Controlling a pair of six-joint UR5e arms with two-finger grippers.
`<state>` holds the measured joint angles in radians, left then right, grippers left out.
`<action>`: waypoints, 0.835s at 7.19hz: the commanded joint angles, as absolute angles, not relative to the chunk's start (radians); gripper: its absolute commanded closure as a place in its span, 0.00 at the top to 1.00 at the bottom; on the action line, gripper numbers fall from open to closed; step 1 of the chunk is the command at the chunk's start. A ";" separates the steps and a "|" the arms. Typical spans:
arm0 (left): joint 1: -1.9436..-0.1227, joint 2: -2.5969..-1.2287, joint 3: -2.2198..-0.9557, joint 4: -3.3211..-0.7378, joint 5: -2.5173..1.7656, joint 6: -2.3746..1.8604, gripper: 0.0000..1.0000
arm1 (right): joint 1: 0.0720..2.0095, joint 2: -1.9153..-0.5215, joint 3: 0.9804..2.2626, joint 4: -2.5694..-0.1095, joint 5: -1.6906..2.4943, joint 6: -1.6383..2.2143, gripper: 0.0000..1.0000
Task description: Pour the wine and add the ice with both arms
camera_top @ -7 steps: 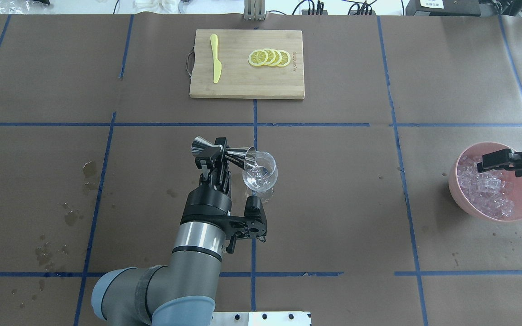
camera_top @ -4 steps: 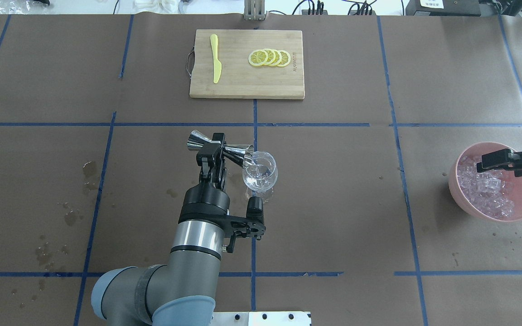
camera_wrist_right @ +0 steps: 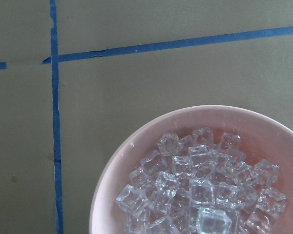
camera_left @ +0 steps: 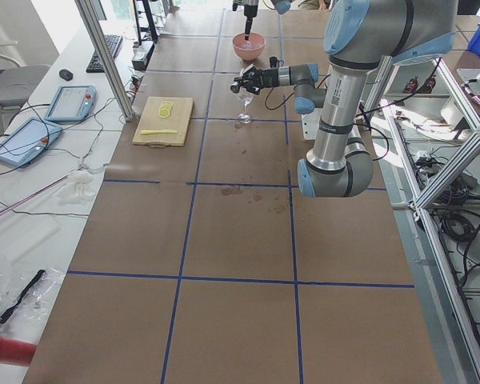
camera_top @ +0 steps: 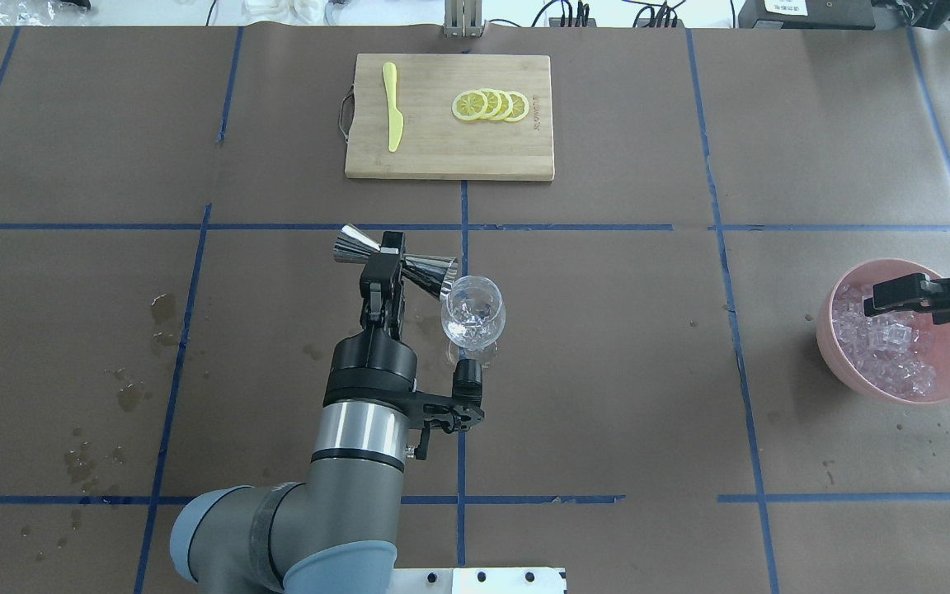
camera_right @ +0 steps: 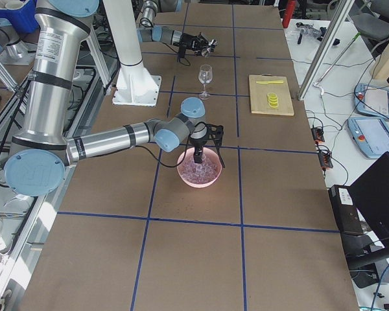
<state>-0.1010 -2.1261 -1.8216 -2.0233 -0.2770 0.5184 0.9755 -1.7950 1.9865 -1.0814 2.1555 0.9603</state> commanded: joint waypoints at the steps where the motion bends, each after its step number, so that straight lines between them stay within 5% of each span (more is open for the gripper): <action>1: -0.100 -2.131 -1.815 -2.023 -0.256 0.531 0.00 | 0.971 -1.795 1.985 -1.065 2.154 0.980 1.00; 6: -0.112 -2.112 -1.813 -2.158 -0.255 0.483 0.00 | 0.953 -1.792 1.985 -1.060 2.132 0.989 1.00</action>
